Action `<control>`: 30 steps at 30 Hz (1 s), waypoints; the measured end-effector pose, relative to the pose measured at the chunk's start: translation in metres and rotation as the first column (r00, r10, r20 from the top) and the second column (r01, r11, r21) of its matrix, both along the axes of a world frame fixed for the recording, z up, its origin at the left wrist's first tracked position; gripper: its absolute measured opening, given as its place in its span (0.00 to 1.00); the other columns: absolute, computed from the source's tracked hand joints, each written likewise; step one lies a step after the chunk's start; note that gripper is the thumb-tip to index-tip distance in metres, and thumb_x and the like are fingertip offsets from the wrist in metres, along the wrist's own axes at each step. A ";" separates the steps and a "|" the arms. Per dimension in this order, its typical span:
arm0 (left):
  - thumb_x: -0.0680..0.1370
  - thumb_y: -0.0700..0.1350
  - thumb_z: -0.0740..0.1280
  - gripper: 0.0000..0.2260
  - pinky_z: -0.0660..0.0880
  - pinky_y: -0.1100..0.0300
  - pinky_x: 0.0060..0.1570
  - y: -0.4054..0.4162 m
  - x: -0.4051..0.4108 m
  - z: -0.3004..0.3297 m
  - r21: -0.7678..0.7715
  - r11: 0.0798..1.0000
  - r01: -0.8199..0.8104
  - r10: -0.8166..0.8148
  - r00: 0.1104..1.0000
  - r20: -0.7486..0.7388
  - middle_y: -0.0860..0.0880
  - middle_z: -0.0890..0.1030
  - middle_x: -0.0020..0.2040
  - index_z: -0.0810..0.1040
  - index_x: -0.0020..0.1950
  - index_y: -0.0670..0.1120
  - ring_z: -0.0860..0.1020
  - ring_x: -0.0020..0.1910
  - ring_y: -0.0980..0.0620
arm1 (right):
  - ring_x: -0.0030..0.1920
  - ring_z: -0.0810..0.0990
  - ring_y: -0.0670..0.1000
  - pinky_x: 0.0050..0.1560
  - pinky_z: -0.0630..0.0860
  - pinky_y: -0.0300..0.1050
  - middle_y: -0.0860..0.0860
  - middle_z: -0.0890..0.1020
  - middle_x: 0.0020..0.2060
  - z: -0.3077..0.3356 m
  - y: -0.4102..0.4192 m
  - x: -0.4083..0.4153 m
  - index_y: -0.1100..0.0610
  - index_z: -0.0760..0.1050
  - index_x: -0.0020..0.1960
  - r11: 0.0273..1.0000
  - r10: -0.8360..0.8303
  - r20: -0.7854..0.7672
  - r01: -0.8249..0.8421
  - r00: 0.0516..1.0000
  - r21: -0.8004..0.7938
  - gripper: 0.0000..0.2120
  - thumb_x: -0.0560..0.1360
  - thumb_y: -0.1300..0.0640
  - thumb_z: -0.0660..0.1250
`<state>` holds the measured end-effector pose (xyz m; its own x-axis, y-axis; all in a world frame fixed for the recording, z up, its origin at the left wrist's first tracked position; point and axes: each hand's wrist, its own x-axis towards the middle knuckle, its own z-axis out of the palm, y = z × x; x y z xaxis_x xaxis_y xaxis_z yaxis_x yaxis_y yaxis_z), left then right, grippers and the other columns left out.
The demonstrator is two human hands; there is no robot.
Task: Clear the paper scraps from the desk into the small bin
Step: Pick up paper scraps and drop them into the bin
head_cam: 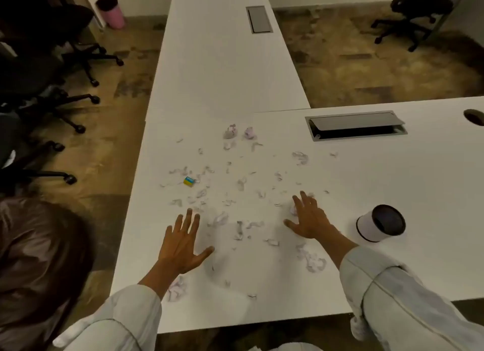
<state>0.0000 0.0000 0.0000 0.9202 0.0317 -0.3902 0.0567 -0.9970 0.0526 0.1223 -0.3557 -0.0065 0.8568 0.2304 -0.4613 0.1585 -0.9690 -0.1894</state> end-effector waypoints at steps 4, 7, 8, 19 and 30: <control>0.64 0.80 0.44 0.51 0.60 0.39 0.71 0.000 -0.015 -0.012 -0.004 1.000 0.024 -0.024 0.998 -0.061 0.44 0.43 0.80 0.44 0.78 0.50 0.51 0.78 0.39 | 0.78 0.49 0.61 0.71 0.65 0.62 0.56 0.45 0.80 -0.007 -0.005 -0.007 0.55 0.46 0.79 0.999 0.036 -0.027 -0.036 0.999 -0.002 0.43 0.75 0.36 0.62; 0.60 0.83 0.48 0.55 0.59 0.39 0.72 0.005 -0.023 -0.019 -0.015 0.998 0.069 -0.070 0.993 -0.098 0.45 0.40 0.79 0.41 0.78 0.53 0.50 0.78 0.40 | 0.78 0.50 0.60 0.71 0.66 0.62 0.55 0.46 0.80 -0.014 -0.003 -0.010 0.55 0.47 0.79 0.999 0.044 -0.034 -0.043 0.998 0.006 0.44 0.75 0.36 0.63; 0.59 0.83 0.49 0.56 0.59 0.38 0.72 0.009 -0.025 -0.019 -0.027 0.996 0.084 -0.087 0.989 -0.123 0.46 0.39 0.79 0.39 0.78 0.54 0.50 0.78 0.40 | 0.78 0.51 0.60 0.70 0.67 0.61 0.55 0.46 0.80 -0.015 -0.002 -0.010 0.55 0.47 0.79 0.999 0.039 -0.037 -0.039 0.999 0.009 0.43 0.75 0.37 0.63; 0.59 0.74 0.69 0.60 0.64 0.46 0.72 0.034 -0.034 -0.025 -0.006 0.975 0.222 -0.217 0.946 -0.239 0.47 0.36 0.79 0.30 0.74 0.59 0.55 0.77 0.41 | 0.63 0.74 0.57 0.58 0.76 0.51 0.54 0.74 0.67 -0.024 -0.001 -0.014 0.57 0.73 0.66 0.995 -0.008 0.128 -0.004 0.992 0.099 0.17 0.78 0.59 0.64; 0.72 0.50 0.72 0.33 0.75 0.53 0.62 0.045 -0.040 -0.049 -0.074 0.986 0.148 -0.162 0.957 -0.241 0.45 0.65 0.72 0.62 0.74 0.52 0.74 0.63 0.44 | 0.53 0.81 0.60 0.52 0.81 0.53 0.61 0.80 0.55 -0.024 -0.014 -0.039 0.65 0.82 0.49 0.758 -0.455 0.220 0.245 0.863 0.605 0.09 0.70 0.66 0.75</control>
<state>-0.0397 0.0450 -0.0487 0.7878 -0.1314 -0.6018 -0.0805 -0.9906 0.1108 0.0835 -0.3698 -0.0303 0.9997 0.0008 -0.0255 -0.0172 -0.7175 -0.6964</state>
